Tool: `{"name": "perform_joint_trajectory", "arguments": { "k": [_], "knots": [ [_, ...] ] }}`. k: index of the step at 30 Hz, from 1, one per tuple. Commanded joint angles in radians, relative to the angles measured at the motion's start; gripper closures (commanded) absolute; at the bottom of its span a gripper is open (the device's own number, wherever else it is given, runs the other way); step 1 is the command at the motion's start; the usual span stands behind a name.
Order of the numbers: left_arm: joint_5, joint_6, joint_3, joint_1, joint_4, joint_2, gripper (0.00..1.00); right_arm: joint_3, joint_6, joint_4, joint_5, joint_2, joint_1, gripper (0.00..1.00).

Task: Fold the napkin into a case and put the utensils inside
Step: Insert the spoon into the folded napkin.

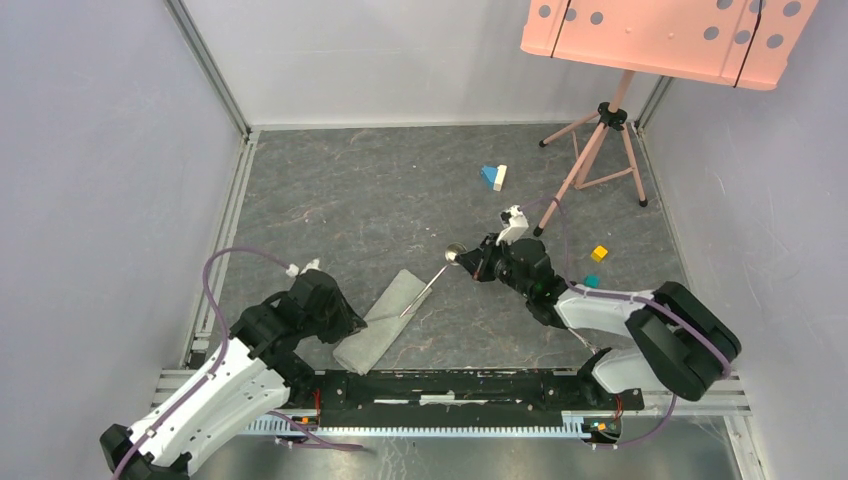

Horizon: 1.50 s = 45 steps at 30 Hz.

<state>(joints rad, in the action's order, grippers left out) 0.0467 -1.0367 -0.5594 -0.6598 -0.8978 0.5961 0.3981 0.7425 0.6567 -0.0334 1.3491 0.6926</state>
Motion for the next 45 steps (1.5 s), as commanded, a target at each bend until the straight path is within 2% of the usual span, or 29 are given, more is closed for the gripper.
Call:
{"name": "perform_joint_trajectory", "arguments": {
  "k": [1,8,15,21,29,45],
  "knots": [
    [-0.099,-0.205,0.063,-0.002,-0.029,-0.055,0.73,0.081,-0.026,0.118,-0.003,0.059,-0.004,1.00],
    [-0.120,-0.251,0.100,-0.002,-0.119,-0.076,0.75,0.100,-0.030,0.143,-0.022,0.110,-0.011,1.00],
    [-0.121,-0.293,0.098,-0.002,-0.217,-0.001,0.72,0.101,-0.033,0.120,-0.068,0.129,-0.015,1.00],
    [-0.165,-0.315,0.112,-0.001,-0.216,0.074,0.73,0.086,-0.003,0.153,-0.097,0.156,-0.003,1.00],
    [-0.159,-0.335,0.154,-0.001,-0.159,0.091,0.72,0.079,0.063,0.170,-0.110,0.177,0.031,1.00],
    [-0.131,-0.318,0.172,-0.001,-0.074,0.167,0.73,0.077,0.170,0.107,0.013,0.224,0.164,1.00]
  ]
}}
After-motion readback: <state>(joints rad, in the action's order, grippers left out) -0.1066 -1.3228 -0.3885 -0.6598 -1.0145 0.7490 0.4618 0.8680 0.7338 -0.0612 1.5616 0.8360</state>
